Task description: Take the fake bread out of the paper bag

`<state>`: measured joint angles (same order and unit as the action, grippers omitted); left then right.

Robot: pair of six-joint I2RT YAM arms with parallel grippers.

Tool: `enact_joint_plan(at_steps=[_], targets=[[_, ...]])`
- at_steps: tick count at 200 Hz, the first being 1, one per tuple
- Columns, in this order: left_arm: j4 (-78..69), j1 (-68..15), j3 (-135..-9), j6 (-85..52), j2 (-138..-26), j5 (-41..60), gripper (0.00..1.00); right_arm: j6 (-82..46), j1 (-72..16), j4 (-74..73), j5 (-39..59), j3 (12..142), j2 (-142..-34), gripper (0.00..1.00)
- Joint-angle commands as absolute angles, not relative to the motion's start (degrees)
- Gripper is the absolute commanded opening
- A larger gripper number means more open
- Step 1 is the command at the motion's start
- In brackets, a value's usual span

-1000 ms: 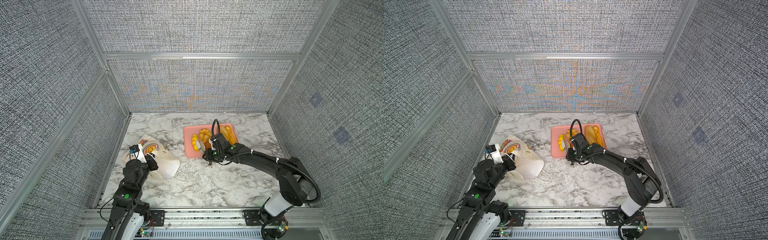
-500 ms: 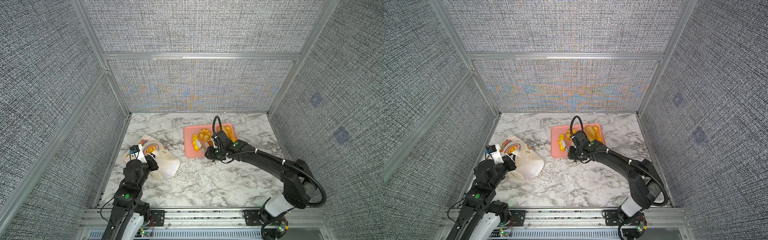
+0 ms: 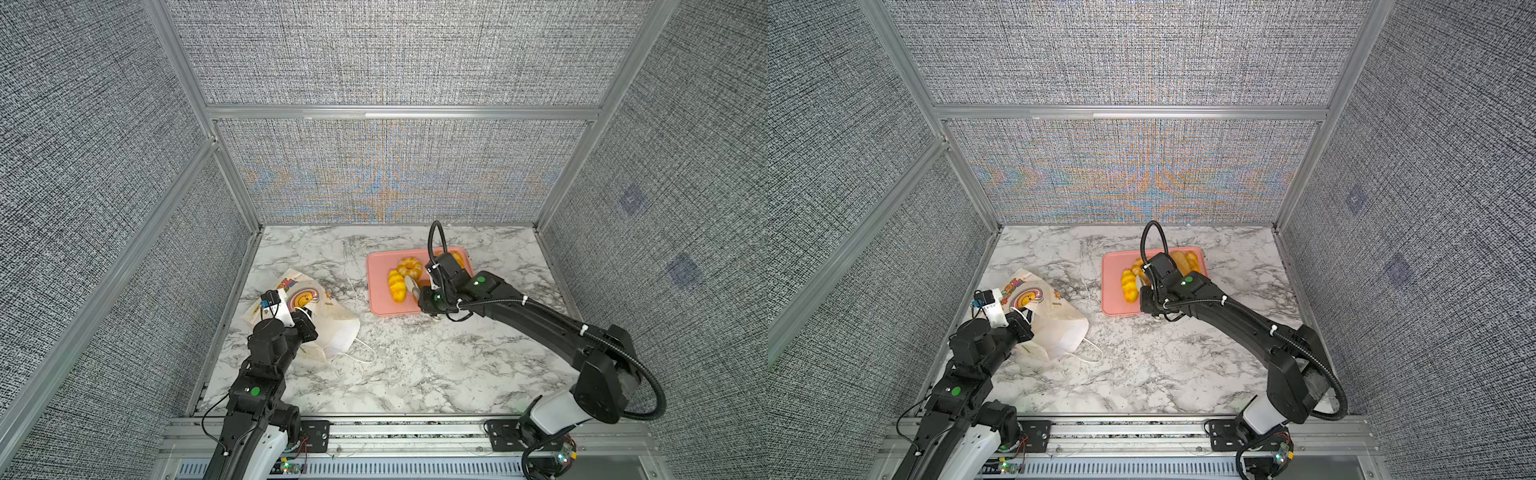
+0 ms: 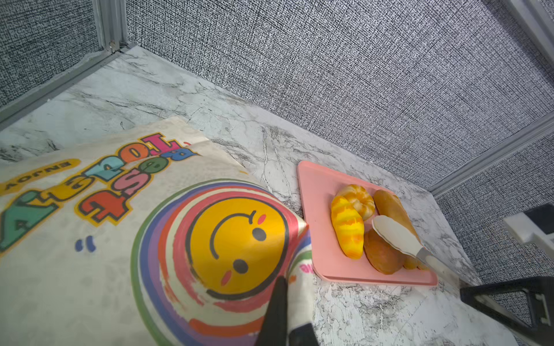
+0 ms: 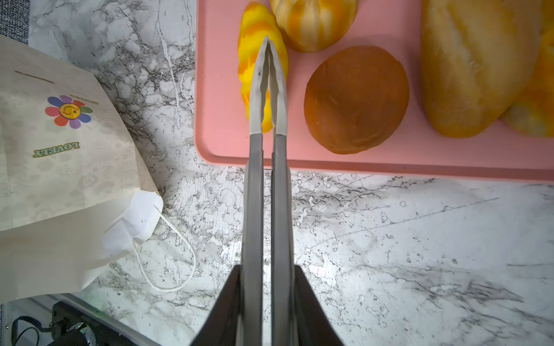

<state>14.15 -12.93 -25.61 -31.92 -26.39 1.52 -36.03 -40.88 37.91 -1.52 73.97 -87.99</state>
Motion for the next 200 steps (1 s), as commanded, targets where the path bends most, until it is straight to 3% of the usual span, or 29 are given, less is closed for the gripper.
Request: enact_joint_plan(at_steps=[1, 24, 54, 87, 134, 200], targets=[[14.13, -12.92, -25.97, -31.72, -26.54, 1.58, 0.0, -34.76, -41.18, 41.72, -4.54, 75.99, -87.2, 0.27], [13.55, -12.85, -26.18, -30.85, -26.65, 2.23, 0.0, -34.23, -41.69, 42.91, -4.11, 77.68, -86.16, 0.27], [12.48, -12.89, -27.0, -26.68, -27.09, 5.68, 0.0, -33.4, -44.71, 39.49, 3.53, 77.56, -83.32, 0.27], [13.05, -12.84, -28.55, -19.45, -30.17, 9.85, 0.0, -35.92, -51.25, 32.92, 12.15, 71.8, -78.44, 0.27], [9.91, -12.86, -28.68, -12.26, -34.29, 8.73, 0.0, -44.29, -60.2, 22.96, 14.14, 61.13, -70.98, 0.27], [3.61, -12.91, -24.84, -5.93, -34.51, 13.25, 0.0, -48.54, -64.66, 7.58, 15.21, 59.26, -79.44, 0.28]])
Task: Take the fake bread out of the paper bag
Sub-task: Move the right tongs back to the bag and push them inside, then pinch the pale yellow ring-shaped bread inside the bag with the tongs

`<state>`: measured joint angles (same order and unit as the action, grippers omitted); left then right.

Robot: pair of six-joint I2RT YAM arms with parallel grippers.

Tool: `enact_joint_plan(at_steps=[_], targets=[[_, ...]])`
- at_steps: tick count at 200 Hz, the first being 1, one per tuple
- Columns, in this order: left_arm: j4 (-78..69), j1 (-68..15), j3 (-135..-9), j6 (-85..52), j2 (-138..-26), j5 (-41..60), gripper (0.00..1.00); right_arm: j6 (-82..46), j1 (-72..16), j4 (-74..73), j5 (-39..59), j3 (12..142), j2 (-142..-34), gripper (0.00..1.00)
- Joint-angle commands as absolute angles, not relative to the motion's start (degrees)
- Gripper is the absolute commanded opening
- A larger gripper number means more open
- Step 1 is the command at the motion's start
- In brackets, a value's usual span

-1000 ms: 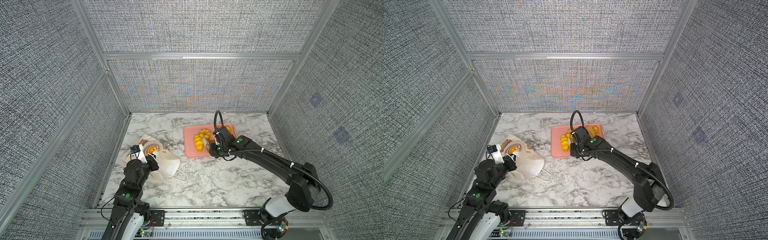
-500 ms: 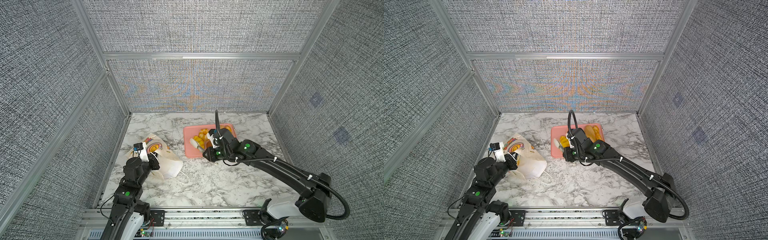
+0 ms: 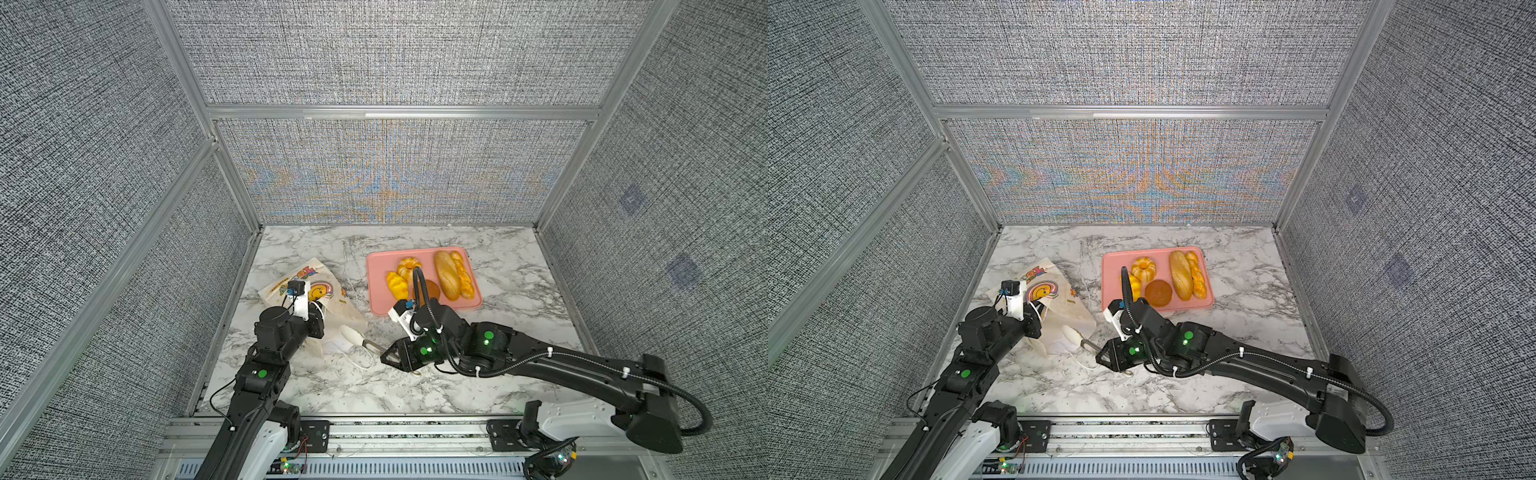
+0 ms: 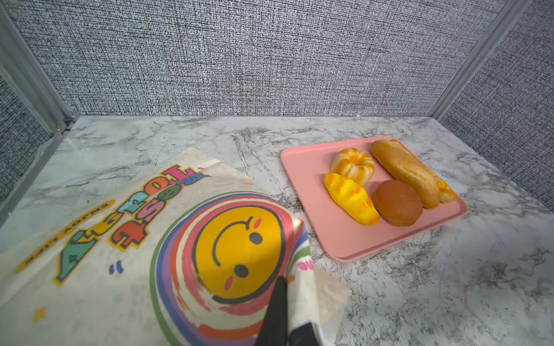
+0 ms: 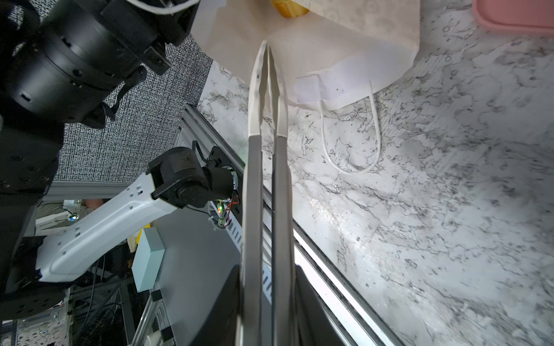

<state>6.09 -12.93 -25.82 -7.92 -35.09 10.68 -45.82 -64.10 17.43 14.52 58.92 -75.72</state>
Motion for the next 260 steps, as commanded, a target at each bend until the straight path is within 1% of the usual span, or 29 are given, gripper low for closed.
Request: enact_joint_plan(at_steps=[1, 28, 54, 75, 109, 155, 182, 221, 260], targets=[[3.56, -12.91, -24.77, -6.04, -34.44, 13.31, 0.0, -48.57, -64.67, 7.26, 15.34, 59.29, -79.71, 0.28], [3.47, -12.84, -24.2, -7.25, -33.14, 14.97, 0.0, -49.28, -64.95, 1.77, 15.56, 61.14, -86.54, 0.28], [4.12, -12.89, -24.26, -7.59, -32.12, 14.82, 0.0, -51.37, -64.79, -4.8, 10.92, 61.83, -91.22, 0.3], [4.06, -12.88, -24.26, -7.89, -31.88, 15.2, 0.0, -52.8, -64.56, -10.79, 10.38, 63.42, -96.48, 0.3], [5.75, -12.85, -24.7, -7.99, -31.84, 15.18, 0.0, -55.54, -63.54, -16.27, 10.03, 64.59, -102.07, 0.36], [5.98, -12.87, -24.78, -8.32, -31.68, 14.81, 0.0, -54.59, -61.15, -13.52, 7.7, 65.58, -103.28, 0.41], [5.8, -12.89, -24.61, -8.52, -31.89, 14.28, 0.0, -52.82, -60.22, -10.22, 8.18, 68.27, -104.69, 0.42], [5.9, -12.84, -24.7, -8.7, -32.22, 14.57, 0.0, -53.02, -59.84, -6.37, 9.5, 72.35, -107.72, 0.43], [6.05, -12.87, -24.7, -8.84, -31.81, 14.25, 0.0, -54.96, -59.94, -4.58, 9.07, 72.69, -108.11, 0.43]])
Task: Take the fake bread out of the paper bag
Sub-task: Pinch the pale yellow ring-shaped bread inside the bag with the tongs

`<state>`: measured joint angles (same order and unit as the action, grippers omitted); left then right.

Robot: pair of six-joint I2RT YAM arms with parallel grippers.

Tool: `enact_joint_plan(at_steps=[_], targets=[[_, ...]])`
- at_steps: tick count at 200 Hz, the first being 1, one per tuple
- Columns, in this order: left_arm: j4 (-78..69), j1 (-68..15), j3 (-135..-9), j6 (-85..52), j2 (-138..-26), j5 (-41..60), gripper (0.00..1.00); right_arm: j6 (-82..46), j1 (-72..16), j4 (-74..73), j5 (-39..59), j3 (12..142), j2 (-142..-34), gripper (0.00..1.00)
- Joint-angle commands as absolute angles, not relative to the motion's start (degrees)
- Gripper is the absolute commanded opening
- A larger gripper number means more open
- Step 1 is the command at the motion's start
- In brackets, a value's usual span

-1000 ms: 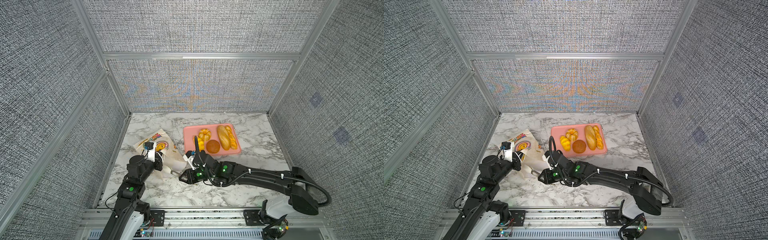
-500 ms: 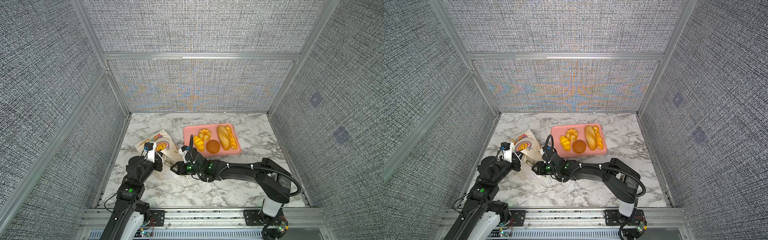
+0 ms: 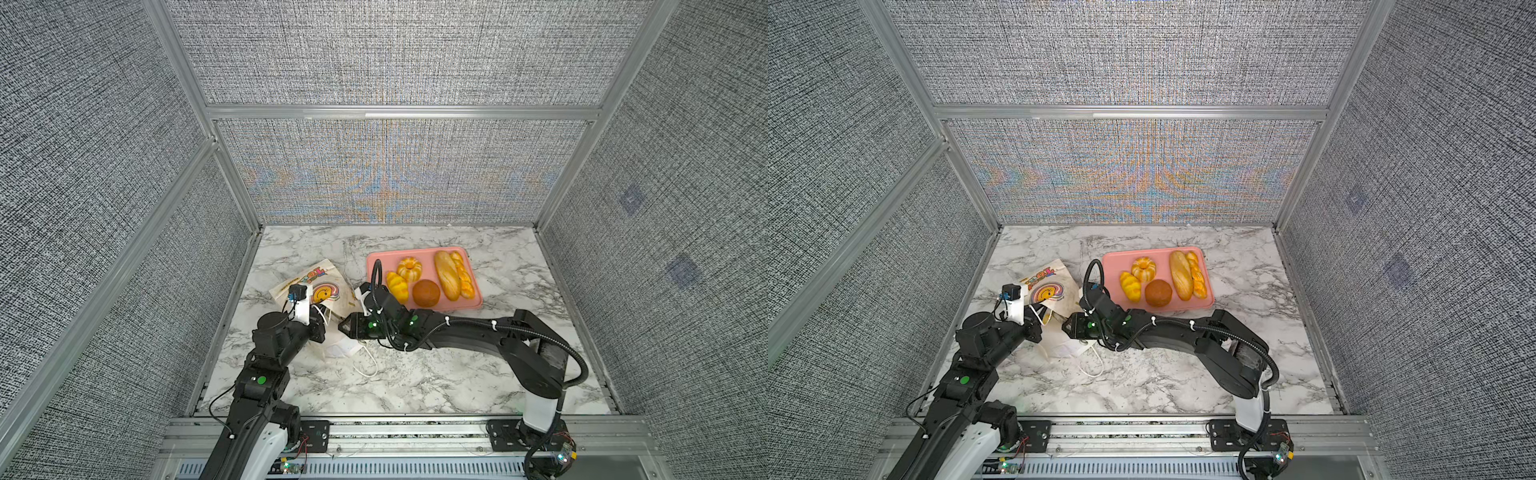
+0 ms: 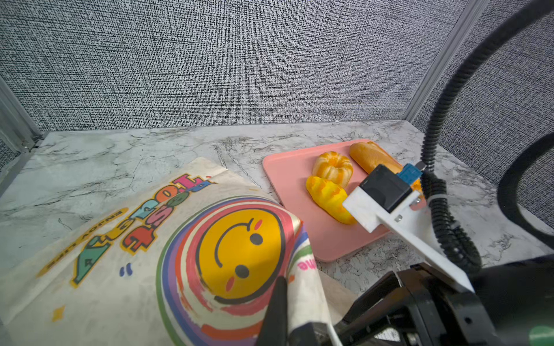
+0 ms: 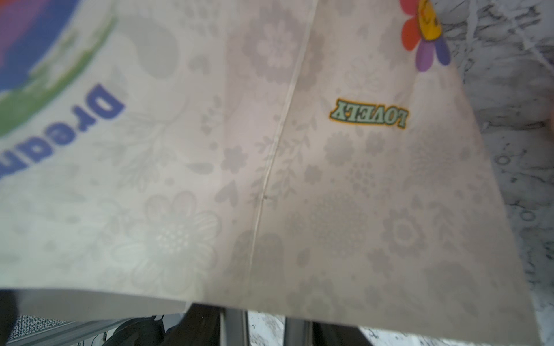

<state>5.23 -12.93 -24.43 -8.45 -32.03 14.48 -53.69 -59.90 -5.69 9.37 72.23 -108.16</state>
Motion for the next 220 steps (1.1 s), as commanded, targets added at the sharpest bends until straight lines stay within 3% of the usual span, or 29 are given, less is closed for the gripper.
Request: enact_joint_plan(at_steps=[1, 96, 120, 147, 220], targets=[[6.02, -12.89, -24.7, -8.81, -31.81, 14.24, 0.0, -54.99, -59.94, -4.53, 9.06, 72.69, -108.11, 0.43], [5.29, -12.92, -24.43, -9.28, -31.6, 14.77, 0.0, -61.49, -60.18, -9.22, 13.04, 74.81, -112.34, 0.39], [5.14, -12.98, -24.35, -9.44, -31.16, 14.99, 0.0, -62.16, -60.38, -9.62, 13.5, 76.26, -113.47, 0.27], [5.54, -13.17, -24.52, -9.88, -30.75, 14.75, 0.0, -61.45, -60.73, -9.19, 13.39, 76.29, -112.43, 0.0], [4.05, -13.22, -25.49, -20.18, -32.18, -0.32, 0.0, -48.82, -64.59, 13.8, 3.43, 82.1, -106.73, 0.0]])
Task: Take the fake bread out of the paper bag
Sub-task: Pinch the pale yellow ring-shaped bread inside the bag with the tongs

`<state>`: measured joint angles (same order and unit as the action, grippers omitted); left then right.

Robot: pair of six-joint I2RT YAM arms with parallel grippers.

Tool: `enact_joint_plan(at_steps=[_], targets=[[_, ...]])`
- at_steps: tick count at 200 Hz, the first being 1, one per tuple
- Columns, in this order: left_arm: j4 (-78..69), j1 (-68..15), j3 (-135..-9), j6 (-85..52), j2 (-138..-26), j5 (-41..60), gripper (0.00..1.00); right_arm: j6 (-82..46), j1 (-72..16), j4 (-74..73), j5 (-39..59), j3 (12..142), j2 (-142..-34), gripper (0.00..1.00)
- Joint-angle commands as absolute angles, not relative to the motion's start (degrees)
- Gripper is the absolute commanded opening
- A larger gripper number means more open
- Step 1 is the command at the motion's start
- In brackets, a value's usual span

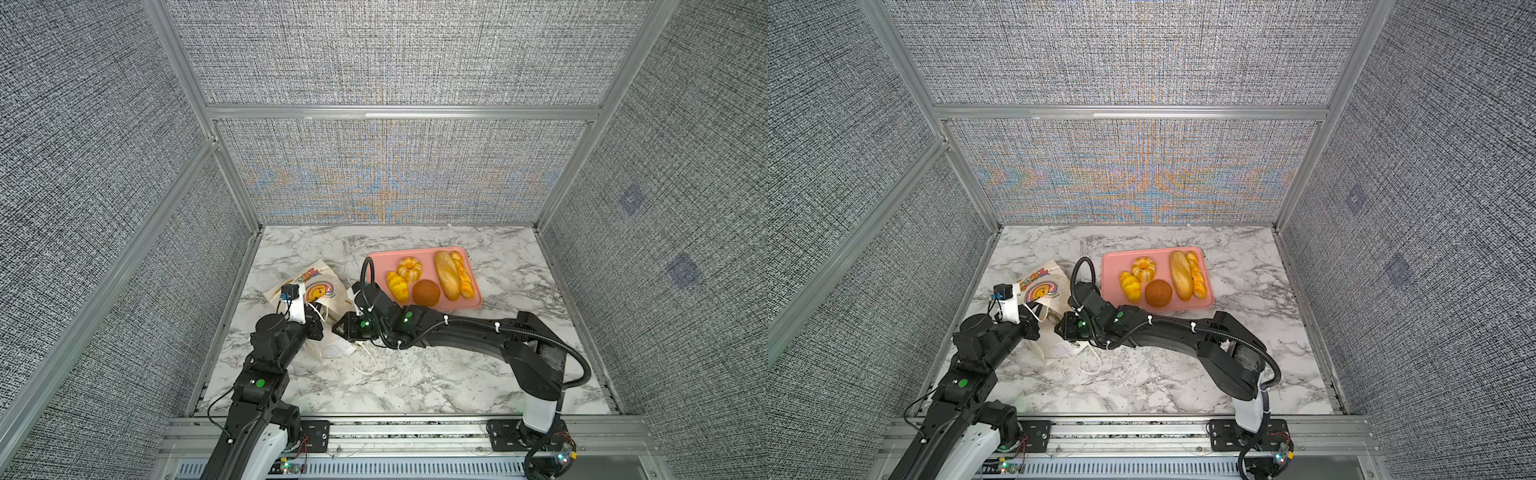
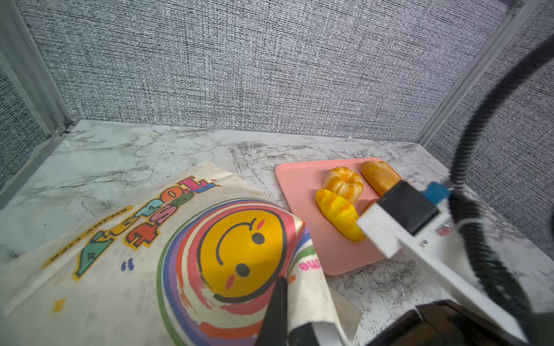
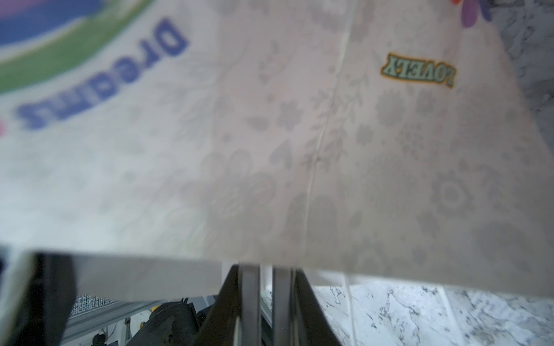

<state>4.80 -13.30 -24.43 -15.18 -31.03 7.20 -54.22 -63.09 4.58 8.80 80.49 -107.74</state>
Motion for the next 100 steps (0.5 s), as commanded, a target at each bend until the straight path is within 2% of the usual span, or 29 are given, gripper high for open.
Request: enact_joint_plan(at_steps=[1, 55, 100], targets=[[4.0, -13.25, -25.58, -20.29, -32.26, -0.51, 0.0, -48.67, -64.68, 14.06, 3.3, 82.14, -106.67, 0.0], [1.35, -13.25, -29.59, -21.8, -37.7, -4.13, 0.0, -45.13, -68.26, 24.06, -6.8, 81.42, -101.92, 0.0], [1.89, -13.19, -29.35, -22.89, -37.59, -5.33, 0.0, -43.86, -69.12, 27.45, -12.33, 78.28, -96.01, 0.0]])
